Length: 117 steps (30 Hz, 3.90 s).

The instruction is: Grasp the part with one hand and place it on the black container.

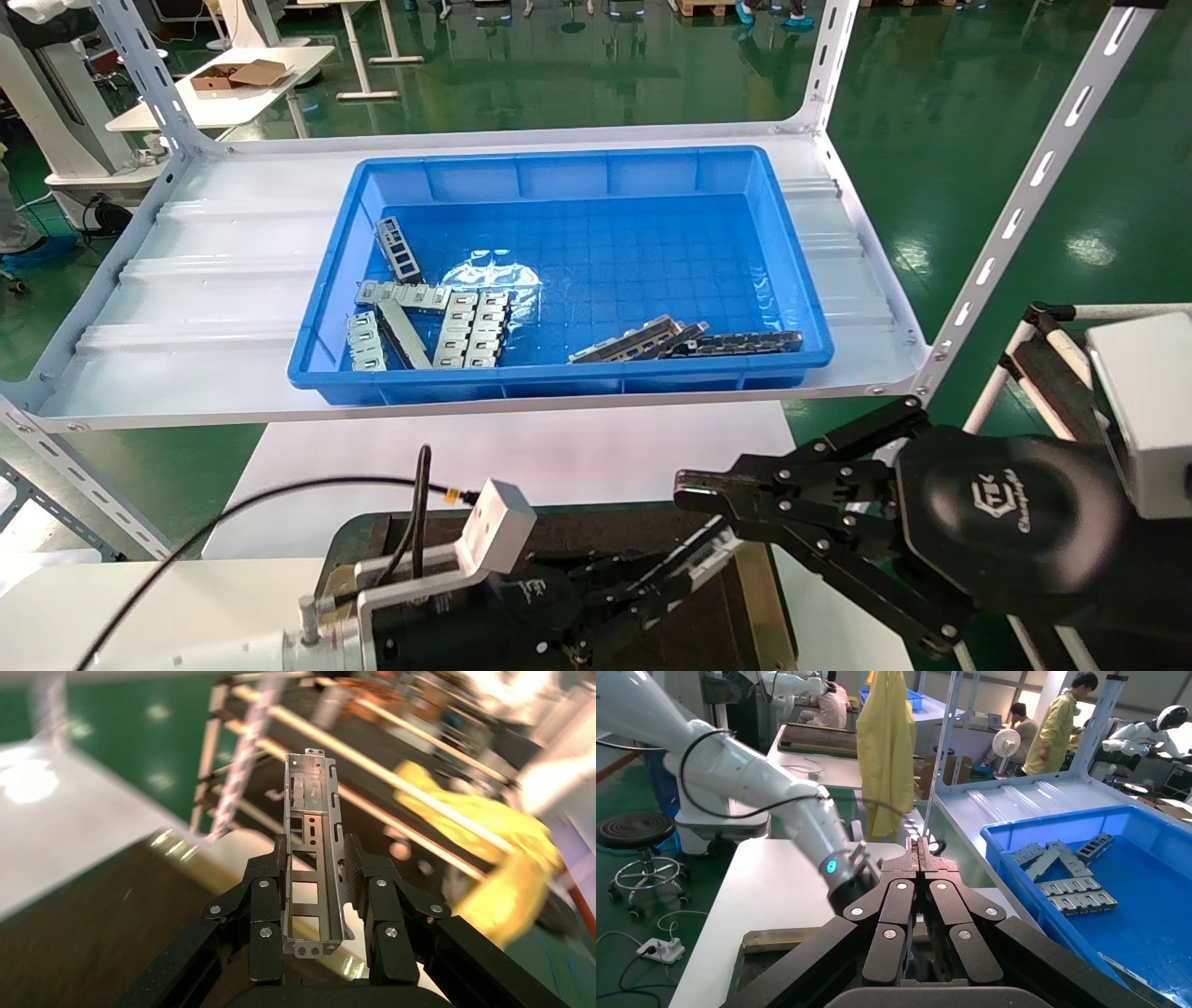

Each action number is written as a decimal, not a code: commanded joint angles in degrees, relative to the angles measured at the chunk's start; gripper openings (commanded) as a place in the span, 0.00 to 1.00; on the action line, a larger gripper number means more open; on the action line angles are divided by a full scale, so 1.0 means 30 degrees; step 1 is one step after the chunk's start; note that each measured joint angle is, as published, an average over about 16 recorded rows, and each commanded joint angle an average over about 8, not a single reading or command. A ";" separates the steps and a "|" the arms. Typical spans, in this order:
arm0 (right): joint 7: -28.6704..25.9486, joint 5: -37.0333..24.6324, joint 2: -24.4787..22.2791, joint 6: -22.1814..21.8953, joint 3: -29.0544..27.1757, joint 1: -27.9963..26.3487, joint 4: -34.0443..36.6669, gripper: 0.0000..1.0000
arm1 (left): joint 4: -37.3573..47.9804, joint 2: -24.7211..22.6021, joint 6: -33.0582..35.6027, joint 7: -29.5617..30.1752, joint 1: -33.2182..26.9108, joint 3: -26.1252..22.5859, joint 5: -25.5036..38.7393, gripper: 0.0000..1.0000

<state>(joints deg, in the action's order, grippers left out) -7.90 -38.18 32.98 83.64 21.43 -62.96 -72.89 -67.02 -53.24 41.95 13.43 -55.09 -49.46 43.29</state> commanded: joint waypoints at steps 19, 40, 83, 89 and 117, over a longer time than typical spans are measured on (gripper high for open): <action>0.0002 0.0003 -0.0002 -0.0002 0.0004 -0.0001 0.0000 0.00 | -0.1892 -0.3294 -1.4243 0.3142 0.4457 -0.1996 0.0588 0.00; 0.0004 0.0006 -0.0003 -0.0003 0.0008 -0.0002 0.0000 0.00 | 0.1307 -0.7597 -1.9906 0.3144 0.4279 -0.2222 0.0374 0.00; 0.0008 0.0011 -0.0006 -0.0007 0.0017 -0.0005 0.0000 1.00 | 0.1120 -0.7634 -2.2083 0.7114 0.3691 -0.4778 0.1007 1.00; 0.0009 0.0012 -0.0007 -0.0007 0.0018 -0.0005 0.0000 1.00 | -0.0283 -0.6389 -2.1597 0.7307 0.3597 -0.4611 0.1193 1.00; 0.0012 0.0016 -0.0009 -0.0009 0.0024 -0.0007 0.0000 1.00 | -0.2616 0.1932 -0.4510 0.2728 0.2418 0.0544 0.1656 1.00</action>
<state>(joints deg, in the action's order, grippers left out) -7.87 -38.13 32.95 83.61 21.50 -62.98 -72.89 -74.55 -47.66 28.47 21.80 -47.76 -48.07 47.80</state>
